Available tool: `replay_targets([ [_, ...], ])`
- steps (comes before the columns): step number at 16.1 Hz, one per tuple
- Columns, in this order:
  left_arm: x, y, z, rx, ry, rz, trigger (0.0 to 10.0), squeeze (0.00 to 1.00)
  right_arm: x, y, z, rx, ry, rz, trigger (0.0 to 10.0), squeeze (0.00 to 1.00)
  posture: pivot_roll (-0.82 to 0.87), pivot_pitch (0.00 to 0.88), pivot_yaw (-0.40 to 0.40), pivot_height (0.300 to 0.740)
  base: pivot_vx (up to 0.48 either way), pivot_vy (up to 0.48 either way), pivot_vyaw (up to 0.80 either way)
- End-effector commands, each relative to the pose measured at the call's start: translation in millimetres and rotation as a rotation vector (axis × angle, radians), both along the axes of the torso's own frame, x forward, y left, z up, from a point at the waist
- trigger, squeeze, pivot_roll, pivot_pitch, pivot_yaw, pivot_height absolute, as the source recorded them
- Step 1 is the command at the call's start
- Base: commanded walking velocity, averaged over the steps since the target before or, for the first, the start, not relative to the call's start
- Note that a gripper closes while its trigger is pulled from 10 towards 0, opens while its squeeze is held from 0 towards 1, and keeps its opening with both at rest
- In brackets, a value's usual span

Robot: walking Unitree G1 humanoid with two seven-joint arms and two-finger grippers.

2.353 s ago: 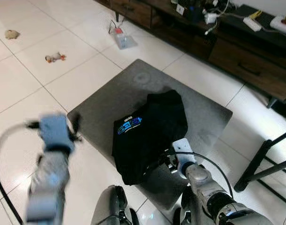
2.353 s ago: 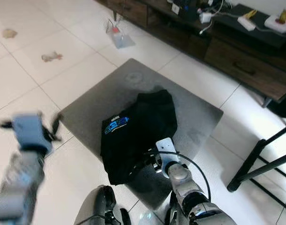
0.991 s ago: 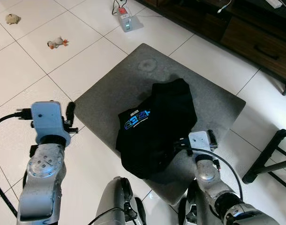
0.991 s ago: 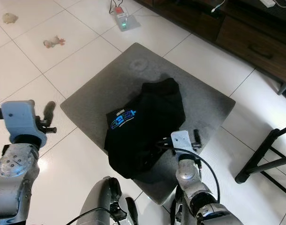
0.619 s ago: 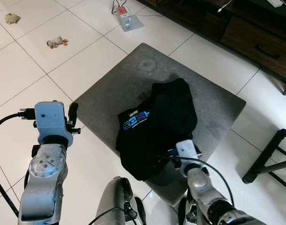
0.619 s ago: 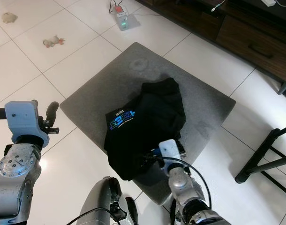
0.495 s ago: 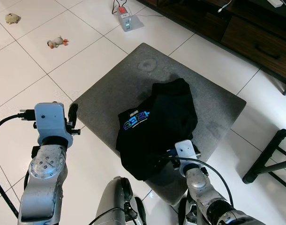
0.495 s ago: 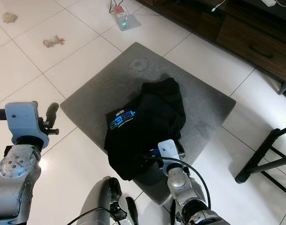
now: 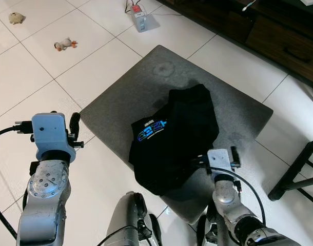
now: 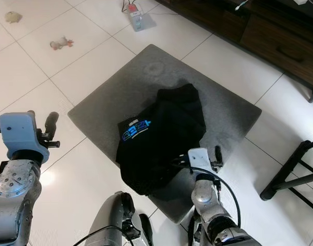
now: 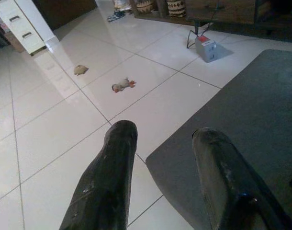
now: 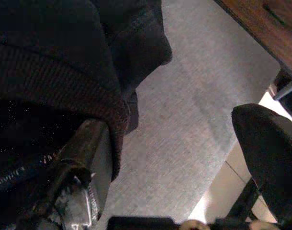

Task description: Hang hanger

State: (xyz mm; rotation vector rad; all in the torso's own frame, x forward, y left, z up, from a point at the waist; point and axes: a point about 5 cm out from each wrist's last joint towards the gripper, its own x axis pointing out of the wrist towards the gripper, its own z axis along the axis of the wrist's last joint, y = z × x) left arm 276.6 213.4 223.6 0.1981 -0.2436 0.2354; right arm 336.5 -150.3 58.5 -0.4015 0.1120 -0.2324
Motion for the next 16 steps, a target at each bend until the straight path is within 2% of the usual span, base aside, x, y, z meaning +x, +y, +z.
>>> replay_targets([
  [1, -6.5, 9.0, 0.9, 0.021, 0.001, 0.051, 10.0, 0.0, -10.5, 6.1, -14.6, 0.036, 0.047, 0.026, 10.0, 0.0, 0.18, 0.442, 0.101, 0.597, 0.0, 0.0, 0.0],
  [3, -9.1, 8.9, 1.9, 0.025, -0.001, 0.053, 10.0, 0.0, -15.4, 22.2, -21.4, 0.086, 0.077, 0.102, 10.0, 0.0, 0.19, 0.452, 0.109, 0.597, 0.0, 0.0, 0.0],
  [7, -15.6, 13.3, 5.5, 0.052, -0.001, 0.065, 10.0, 0.0, -19.2, 36.3, -25.2, 0.103, 0.094, 0.167, 10.0, 0.0, 0.25, 0.468, 0.134, 0.597, 0.0, 0.0, 0.0],
  [10, -21.8, 20.0, 10.1, 0.072, -0.004, 0.098, 10.0, 0.0, -16.5, 30.6, -20.5, 0.01, 0.055, 0.128, 10.0, 0.0, 0.28, 0.483, 0.151, 0.597, 0.0, 0.0, 0.0],
  [16, -28.7, 26.3, 16.0, 0.108, 0.004, 0.121, 10.0, 0.0, -11.5, 8.7, -9.6, -0.174, -0.034, -0.03, 10.0, 0.0, 0.32, 0.501, 0.182, 0.597, 0.0, 0.0, 0.0],
])
